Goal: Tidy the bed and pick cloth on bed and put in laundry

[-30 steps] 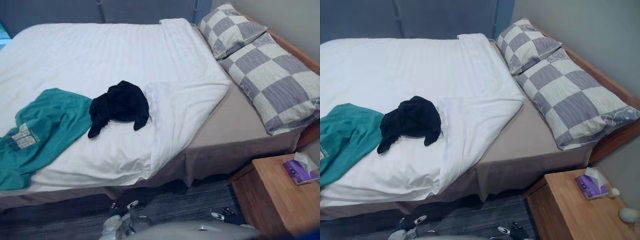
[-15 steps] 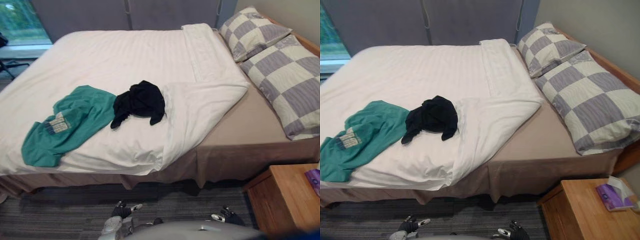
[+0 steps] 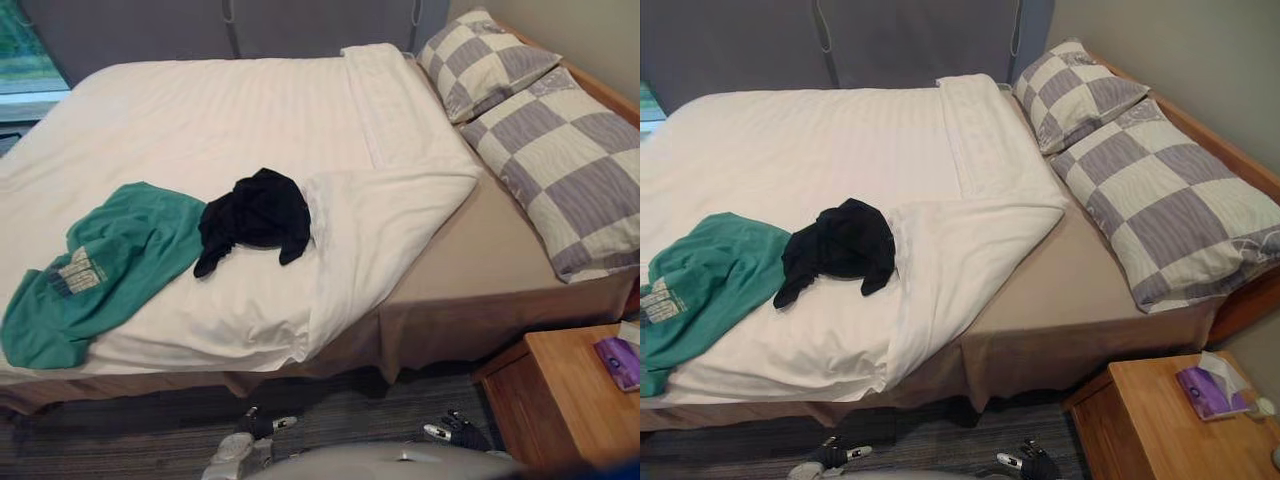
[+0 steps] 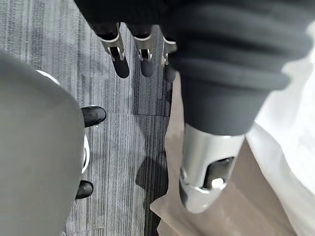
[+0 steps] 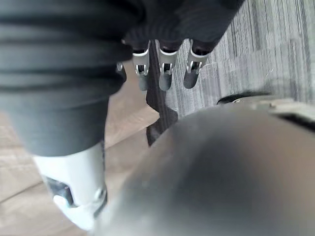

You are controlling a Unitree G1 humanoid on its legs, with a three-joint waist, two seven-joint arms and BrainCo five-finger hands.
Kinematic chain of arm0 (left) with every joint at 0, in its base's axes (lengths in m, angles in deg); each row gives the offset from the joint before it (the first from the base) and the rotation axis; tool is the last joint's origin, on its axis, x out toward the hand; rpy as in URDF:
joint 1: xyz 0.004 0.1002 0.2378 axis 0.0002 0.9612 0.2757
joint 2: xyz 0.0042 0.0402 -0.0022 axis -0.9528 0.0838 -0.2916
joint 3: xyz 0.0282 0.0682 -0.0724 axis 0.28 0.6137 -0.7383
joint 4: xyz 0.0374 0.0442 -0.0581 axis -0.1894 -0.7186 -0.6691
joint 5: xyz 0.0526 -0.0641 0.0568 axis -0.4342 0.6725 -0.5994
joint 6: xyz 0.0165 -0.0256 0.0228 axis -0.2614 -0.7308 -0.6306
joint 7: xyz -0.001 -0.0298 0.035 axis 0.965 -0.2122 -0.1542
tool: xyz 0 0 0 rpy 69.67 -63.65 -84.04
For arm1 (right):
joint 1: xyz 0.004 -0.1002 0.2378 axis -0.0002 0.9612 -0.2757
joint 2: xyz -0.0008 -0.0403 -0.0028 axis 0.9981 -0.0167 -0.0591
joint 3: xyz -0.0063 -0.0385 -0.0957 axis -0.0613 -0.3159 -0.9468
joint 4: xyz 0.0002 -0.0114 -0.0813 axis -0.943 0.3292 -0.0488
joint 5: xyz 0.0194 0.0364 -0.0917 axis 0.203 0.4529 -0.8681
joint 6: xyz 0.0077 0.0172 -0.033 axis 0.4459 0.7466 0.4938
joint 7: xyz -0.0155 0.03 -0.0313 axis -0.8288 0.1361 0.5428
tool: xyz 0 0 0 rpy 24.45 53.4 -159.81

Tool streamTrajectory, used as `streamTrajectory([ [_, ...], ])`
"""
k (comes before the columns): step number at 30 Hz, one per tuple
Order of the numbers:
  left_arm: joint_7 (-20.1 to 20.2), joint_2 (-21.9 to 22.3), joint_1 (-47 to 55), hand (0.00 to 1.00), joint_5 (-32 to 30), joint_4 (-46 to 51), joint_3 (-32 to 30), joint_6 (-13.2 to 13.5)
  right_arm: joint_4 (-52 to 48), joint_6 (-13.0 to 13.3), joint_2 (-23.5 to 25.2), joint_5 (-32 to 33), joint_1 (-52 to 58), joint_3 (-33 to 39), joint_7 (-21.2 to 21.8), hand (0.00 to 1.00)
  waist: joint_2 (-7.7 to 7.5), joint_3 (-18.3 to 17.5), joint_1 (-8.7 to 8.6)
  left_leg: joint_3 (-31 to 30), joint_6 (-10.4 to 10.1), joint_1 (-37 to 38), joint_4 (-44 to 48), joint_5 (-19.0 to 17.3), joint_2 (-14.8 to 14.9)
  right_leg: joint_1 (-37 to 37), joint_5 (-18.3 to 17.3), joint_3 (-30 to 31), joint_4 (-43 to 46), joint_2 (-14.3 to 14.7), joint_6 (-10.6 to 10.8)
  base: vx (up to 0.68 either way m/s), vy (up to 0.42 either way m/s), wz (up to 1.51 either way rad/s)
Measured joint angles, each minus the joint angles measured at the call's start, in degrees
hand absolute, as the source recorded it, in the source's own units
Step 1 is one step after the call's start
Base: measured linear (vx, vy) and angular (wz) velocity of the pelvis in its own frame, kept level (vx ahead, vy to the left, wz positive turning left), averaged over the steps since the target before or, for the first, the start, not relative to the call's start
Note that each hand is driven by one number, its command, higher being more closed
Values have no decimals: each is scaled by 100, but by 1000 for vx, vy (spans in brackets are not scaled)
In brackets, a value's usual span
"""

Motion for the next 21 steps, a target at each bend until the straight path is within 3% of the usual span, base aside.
streamTrajectory([
  [4, 6, 15, 7, 0, 29, -2, 35, -8, 0, -33, -35, 1, -6, 0, 34, 0, 29, -26, -2, 77, -66, 0, -1, 43, 91, -2, -5, -2, 0, 82, -51, -27, -60, -2],
  [5, 41, 102, 94, 0, 28, -2, 40, 43, 214, -19, -88, -1, -2, 66, 154, 0, 197, -262, 120, 166, -181, -46, -1, 93, 269, -12, 80, 27, -160, 261, -180, 0, 0, 0],
  [14, 24, 144, 133, 0, 260, -9, -213, 61, 213, -28, -84, 89, -5, 67, 96, 0, 183, -246, 138, 191, -201, -63, 1, 78, 313, -8, 98, 19, -209, 296, -209, 2, -7, -1],
  [18, 13, 264, 212, 0, 649, -70, -736, 249, 227, -96, 47, 917, 132, 404, -146, 0, 176, -229, 147, 154, -258, -120, 2, 27, 351, -1, 95, -94, -284, 315, -215, 27, -34, 11],
  [21, 17, 321, 207, 0, 898, -122, -942, 388, 225, -32, 416, 2175, 276, 1148, -647, 0, 146, -203, 147, 200, -276, -183, 3, 10, 380, 4, 96, -129, -329, 332, -218, 55, -23, 3],
])
